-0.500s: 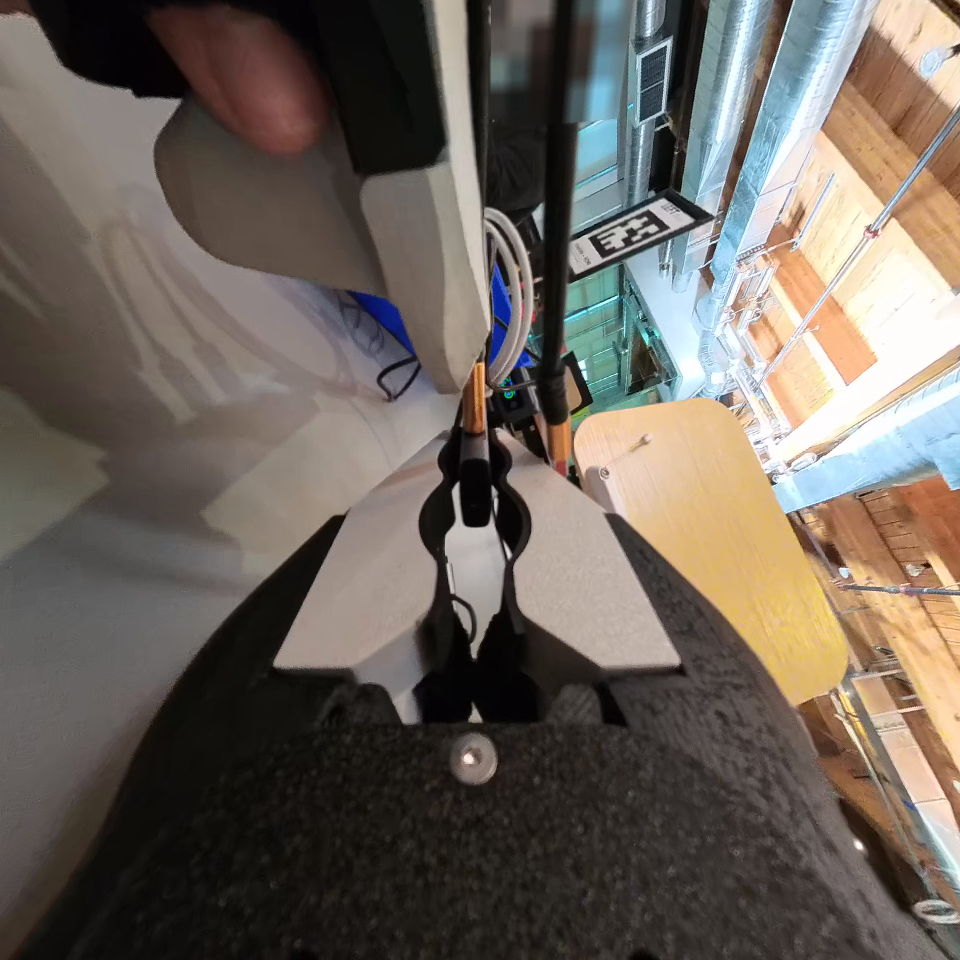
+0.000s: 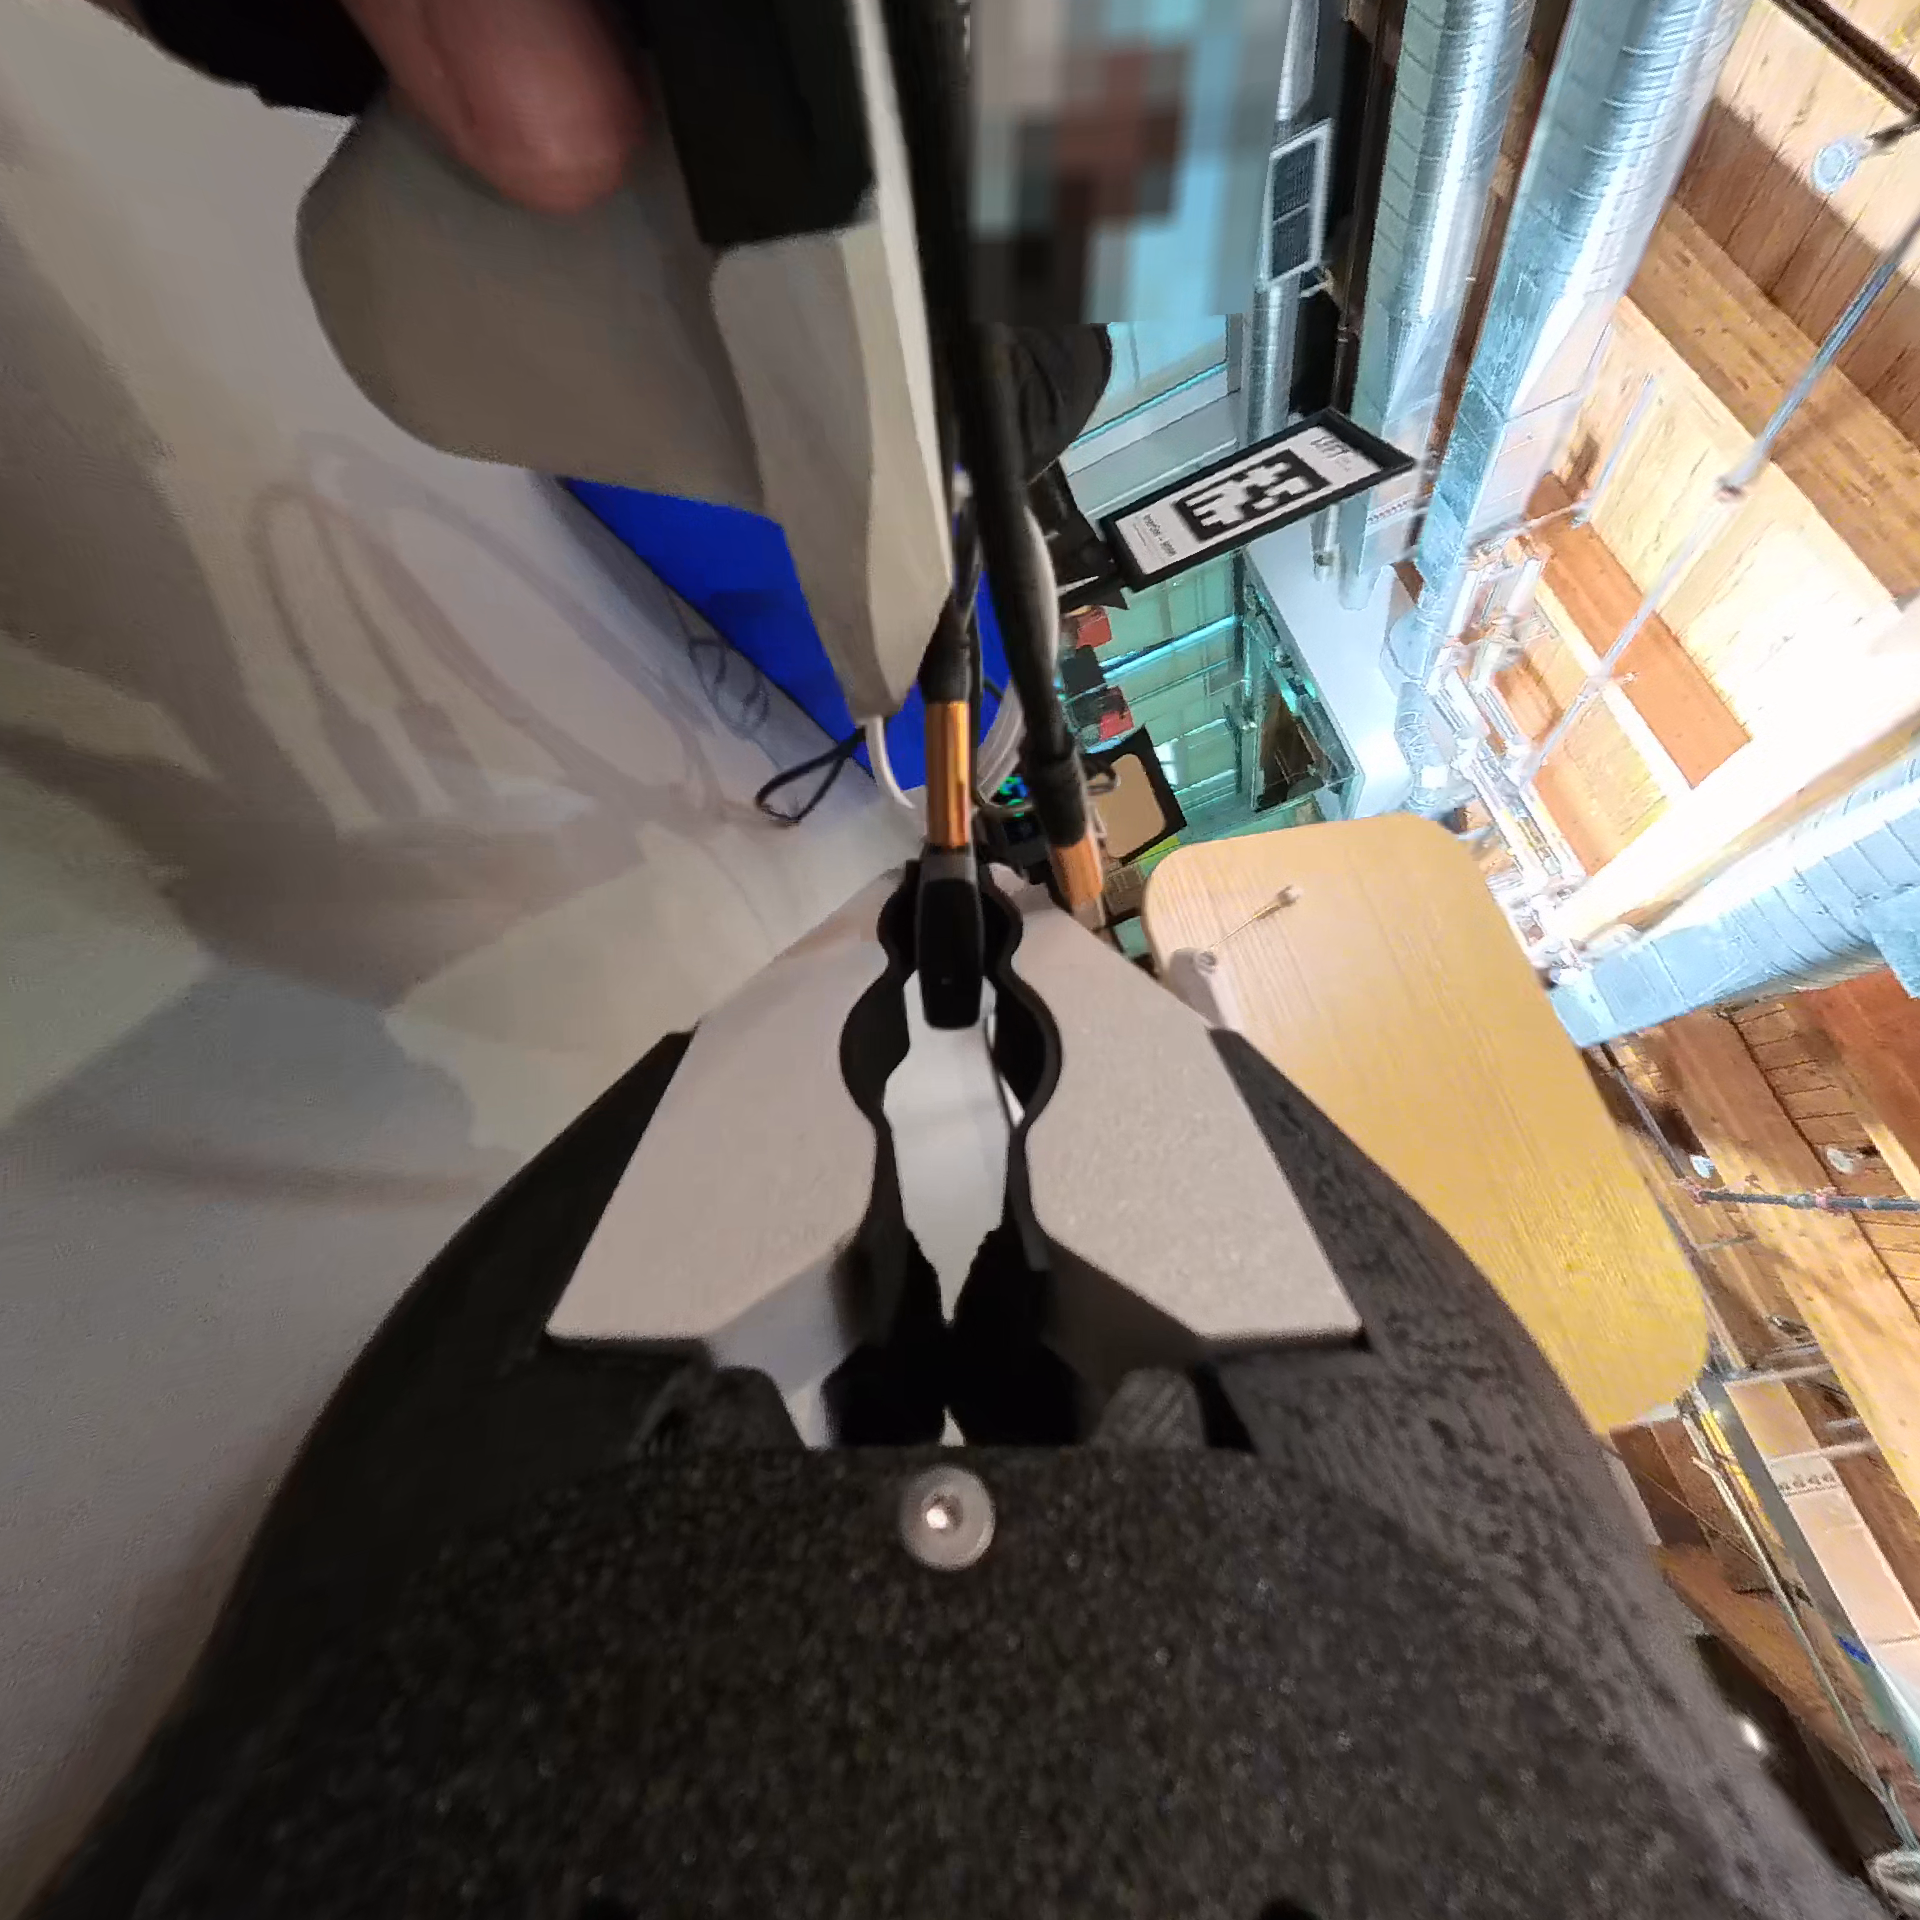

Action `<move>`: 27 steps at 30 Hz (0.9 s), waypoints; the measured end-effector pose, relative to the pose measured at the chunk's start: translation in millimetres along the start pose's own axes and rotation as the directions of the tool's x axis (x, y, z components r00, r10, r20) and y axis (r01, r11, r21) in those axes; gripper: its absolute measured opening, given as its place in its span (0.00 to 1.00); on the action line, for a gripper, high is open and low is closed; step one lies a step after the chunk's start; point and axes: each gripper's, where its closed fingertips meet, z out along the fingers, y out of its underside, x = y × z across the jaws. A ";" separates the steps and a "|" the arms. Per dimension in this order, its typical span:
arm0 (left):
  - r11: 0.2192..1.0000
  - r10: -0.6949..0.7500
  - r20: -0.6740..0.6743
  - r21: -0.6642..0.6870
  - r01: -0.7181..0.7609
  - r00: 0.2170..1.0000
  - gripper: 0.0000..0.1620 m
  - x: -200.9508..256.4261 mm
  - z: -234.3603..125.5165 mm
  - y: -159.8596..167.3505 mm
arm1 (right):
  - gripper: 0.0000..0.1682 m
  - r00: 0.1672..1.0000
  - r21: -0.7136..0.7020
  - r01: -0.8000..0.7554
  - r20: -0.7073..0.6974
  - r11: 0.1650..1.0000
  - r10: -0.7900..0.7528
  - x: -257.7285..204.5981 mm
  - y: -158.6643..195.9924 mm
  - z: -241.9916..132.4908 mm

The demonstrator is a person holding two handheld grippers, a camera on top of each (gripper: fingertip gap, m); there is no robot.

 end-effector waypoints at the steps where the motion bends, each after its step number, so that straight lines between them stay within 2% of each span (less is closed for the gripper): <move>1: 1.000 -0.002 -0.028 -0.019 0.002 1.000 0.02 1.6 2.5 3.3 | 0.05 1.000 0.004 0.010 0.021 1.000 -0.010 -3.9 2.8 0.0; 3: 1.000 -0.014 -0.060 0.021 0.015 0.998 0.04 3.8 3.9 -0.8 | 0.05 1.000 0.020 -0.010 0.009 1.000 0.010 0.6 0.9 -1.0; 6: 1.000 -0.006 -0.105 0.028 0.009 0.994 0.16 13.0 6.7 -4.9 | 0.05 1.000 0.017 0.019 -0.005 1.000 -0.019 0.7 -0.6 0.2; 8: 1.000 -0.023 -0.100 0.018 0.025 0.995 0.15 13.3 8.3 -3.5 | 0.05 1.000 0.021 0.026 0.000 0.999 -0.026 -0.2 0.3 0.3; 12: 0.997 -0.071 -0.085 0.011 0.072 0.994 0.08 7.6 10.3 -1.7 | 0.05 0.998 0.029 0.059 0.015 0.998 -0.060 -5.1 -0.9 0.8; 16: 0.998 -0.065 -0.068 0.013 0.066 0.996 0.09 8.1 11.2 -0.5 | 0.05 0.997 0.034 0.071 0.012 0.997 -0.072 -5.3 0.4 -0.1; 19: 0.997 -0.056 -0.048 0.048 0.059 0.997 0.14 11.0 10.0 -4.3 | 0.05 0.999 0.039 0.030 0.033 0.999 -0.031 -6.9 0.4 0.2; 22: 0.995 -0.043 -0.006 0.088 0.043 0.999 0.08 6.2 9.9 -5.6 | 0.05 0.999 0.036 0.028 0.027 0.999 -0.029 -6.7 -1.3 0.1; 27: 0.992 -0.055 -0.023 0.113 0.057 0.998 0.08 6.1 13.6 -7.8 | 0.05 0.993 0.040 -0.097 0.072 0.994 0.094 -8.6 1.0 0.6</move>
